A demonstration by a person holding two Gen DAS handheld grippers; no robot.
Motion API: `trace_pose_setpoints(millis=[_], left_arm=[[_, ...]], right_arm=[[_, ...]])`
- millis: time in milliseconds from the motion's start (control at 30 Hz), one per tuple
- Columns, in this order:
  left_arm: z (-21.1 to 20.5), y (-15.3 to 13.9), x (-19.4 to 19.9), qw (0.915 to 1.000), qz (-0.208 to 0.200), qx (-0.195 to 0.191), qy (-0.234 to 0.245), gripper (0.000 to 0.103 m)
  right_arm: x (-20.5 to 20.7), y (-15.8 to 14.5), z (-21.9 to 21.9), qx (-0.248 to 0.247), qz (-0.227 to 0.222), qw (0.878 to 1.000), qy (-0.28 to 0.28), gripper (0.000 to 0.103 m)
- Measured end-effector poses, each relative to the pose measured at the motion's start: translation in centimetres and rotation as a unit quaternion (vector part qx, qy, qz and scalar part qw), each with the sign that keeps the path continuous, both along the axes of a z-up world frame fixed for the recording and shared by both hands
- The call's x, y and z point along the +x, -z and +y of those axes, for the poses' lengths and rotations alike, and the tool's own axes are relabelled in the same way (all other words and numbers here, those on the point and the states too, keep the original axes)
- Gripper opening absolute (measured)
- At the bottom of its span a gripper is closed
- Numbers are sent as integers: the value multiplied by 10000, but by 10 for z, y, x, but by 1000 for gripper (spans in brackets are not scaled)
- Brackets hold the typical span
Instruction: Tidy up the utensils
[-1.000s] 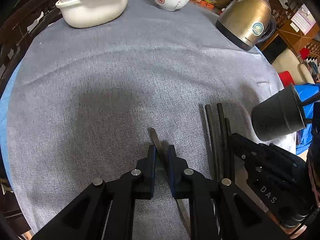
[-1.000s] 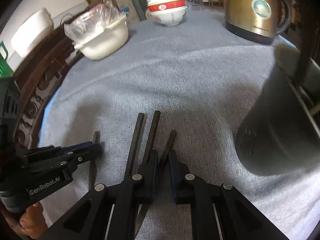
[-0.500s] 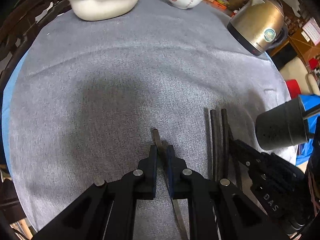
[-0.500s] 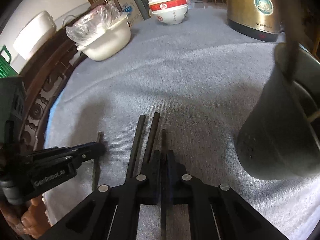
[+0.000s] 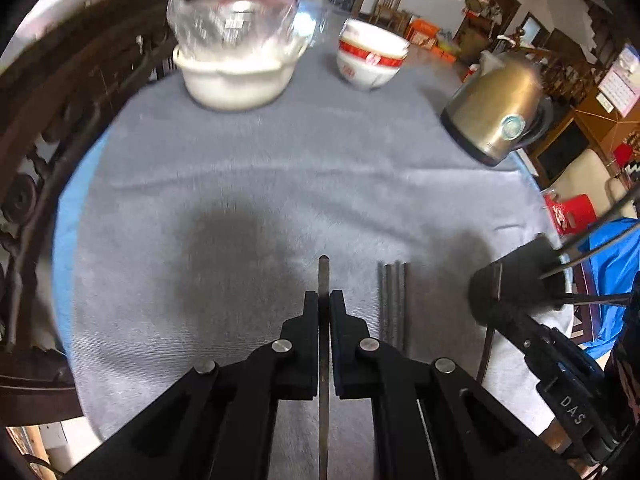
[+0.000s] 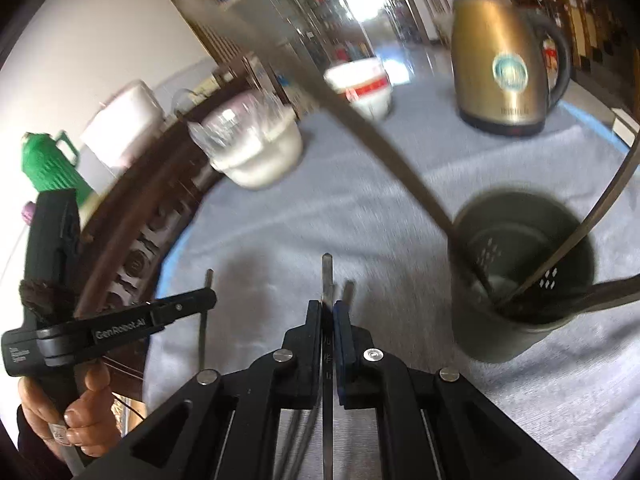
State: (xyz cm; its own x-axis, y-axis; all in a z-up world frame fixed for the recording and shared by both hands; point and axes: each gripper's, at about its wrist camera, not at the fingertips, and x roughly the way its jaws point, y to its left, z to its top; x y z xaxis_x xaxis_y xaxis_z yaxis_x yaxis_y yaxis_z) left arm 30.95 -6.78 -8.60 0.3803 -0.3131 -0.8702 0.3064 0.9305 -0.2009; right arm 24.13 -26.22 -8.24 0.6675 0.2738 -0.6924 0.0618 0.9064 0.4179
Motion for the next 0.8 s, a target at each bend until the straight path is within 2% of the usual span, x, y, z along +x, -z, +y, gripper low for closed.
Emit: trace_pose_setpoints(millis=[333,800], left_arm=[[-13,-70,-34,9967,-766,-95,260,5],[-46,-153,-74,9840,-1666,-274,569,5]], right_arm=[[-33,-65,-20,171,-1094,9937,152,6],[-78,-122,-68,28,-2074,9759,682,6]])
